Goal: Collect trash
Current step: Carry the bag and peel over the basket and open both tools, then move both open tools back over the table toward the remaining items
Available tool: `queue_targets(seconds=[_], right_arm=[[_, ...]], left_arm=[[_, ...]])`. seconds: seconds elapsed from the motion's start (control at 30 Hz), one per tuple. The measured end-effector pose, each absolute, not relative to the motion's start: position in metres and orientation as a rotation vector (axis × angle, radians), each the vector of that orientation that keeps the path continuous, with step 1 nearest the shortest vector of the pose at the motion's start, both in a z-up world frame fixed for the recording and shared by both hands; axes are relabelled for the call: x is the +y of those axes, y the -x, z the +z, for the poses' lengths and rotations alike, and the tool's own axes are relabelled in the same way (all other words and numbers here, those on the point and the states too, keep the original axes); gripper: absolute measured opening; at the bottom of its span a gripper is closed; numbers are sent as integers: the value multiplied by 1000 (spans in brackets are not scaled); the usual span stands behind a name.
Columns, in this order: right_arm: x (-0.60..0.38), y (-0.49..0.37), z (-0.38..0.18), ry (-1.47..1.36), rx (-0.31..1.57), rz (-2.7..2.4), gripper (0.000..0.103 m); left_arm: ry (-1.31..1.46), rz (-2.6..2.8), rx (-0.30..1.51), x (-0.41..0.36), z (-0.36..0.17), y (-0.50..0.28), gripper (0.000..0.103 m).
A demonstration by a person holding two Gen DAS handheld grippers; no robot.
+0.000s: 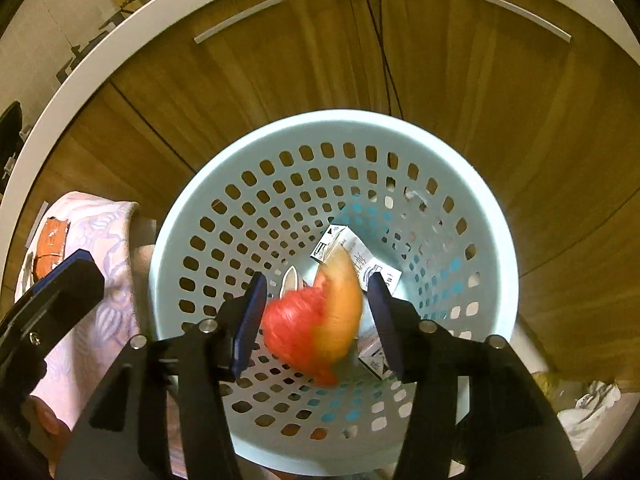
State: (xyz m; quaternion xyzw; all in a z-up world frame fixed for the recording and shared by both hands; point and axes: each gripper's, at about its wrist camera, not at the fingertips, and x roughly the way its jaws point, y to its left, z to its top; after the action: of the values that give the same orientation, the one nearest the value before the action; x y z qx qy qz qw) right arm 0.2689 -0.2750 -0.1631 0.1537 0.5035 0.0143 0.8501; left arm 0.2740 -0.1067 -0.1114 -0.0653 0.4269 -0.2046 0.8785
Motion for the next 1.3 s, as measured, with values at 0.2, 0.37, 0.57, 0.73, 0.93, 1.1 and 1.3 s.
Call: queue_targets(seconds=[0.2,0.37,0.57,0.73,0.93,1.1,1.3], right_arm=[[-269,-265,-146,-323,1023,35,49],[-255,-257,-120,-315,963,69,49],[-220,-246,-90,-275,874,159,49],[-178,-240,-76,-209,840,232,49],[-124,-235,-69,-133,823,320,46],[-88,-234,-70,-94,831,376,39],[-59,-236,-69,-62,829,418,35]], left_arm=[[149,-413,848,-94,-97,-263,70],[169,-404,812,-80,-82,-251,70],[196,-366,759,-49,-64,-230,70],[205,-306,708,-16,-47,-211,70],[231,-207,657,36,-30,-186,70],[256,-114,632,82,-23,-169,70],[312,-11,619,140,-22,-157,70]])
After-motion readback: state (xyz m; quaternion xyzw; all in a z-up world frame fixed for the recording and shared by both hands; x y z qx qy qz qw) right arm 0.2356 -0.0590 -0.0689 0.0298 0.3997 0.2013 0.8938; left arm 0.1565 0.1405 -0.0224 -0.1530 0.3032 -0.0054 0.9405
